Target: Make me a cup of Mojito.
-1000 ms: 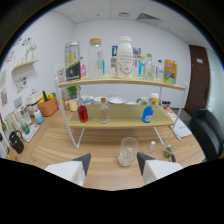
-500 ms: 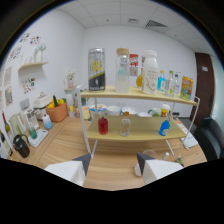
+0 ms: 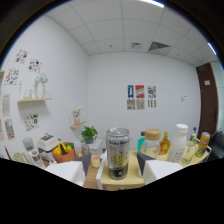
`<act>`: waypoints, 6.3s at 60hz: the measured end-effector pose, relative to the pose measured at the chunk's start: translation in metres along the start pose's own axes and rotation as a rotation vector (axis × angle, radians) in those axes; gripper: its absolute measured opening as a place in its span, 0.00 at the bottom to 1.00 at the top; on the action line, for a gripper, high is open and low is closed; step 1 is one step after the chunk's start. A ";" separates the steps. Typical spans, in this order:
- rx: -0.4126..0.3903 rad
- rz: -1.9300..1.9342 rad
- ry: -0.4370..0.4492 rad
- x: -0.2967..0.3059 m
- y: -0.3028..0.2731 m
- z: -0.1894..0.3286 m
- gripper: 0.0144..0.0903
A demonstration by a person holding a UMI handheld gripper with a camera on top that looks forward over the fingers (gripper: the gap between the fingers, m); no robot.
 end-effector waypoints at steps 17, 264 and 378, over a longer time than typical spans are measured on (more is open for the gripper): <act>-0.063 -0.007 0.046 0.011 0.023 0.072 0.77; -0.199 0.079 0.008 0.079 0.353 0.020 0.48; -0.517 0.017 0.126 0.180 0.334 -0.165 0.93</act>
